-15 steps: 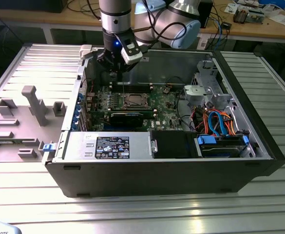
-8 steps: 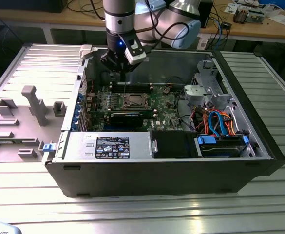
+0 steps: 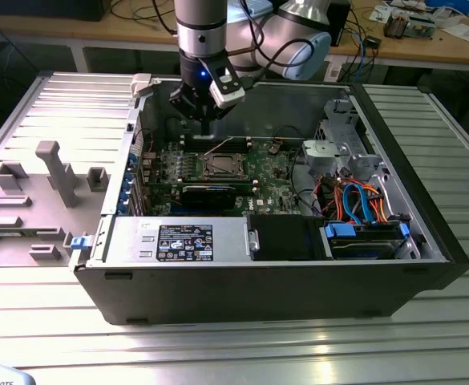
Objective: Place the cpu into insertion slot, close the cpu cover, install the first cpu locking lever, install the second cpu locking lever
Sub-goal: 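Install the first cpu locking lever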
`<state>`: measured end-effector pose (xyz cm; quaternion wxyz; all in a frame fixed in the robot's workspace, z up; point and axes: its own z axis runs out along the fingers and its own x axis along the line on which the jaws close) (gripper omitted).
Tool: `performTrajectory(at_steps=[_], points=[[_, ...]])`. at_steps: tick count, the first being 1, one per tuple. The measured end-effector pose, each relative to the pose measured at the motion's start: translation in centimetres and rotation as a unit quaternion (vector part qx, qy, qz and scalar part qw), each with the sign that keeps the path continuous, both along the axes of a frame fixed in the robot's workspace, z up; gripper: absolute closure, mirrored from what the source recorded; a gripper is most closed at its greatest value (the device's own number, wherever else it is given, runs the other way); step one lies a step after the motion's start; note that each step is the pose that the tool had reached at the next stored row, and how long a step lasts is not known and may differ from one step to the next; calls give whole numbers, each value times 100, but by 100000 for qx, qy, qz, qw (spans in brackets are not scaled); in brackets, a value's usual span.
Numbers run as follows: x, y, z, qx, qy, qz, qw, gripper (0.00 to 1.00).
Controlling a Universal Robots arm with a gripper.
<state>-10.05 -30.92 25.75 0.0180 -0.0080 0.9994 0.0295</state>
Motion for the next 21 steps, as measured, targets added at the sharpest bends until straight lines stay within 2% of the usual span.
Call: performTrajectory(at_steps=[2,4,11,21], points=[[14,0,-18,376,5,-405,99998,89],[24,0,-30,520,-6,-721,99996,89],[43,7,-64,341,-8,-713,99997,89],[138,30,-122,286,-4,-724,99997,89]])
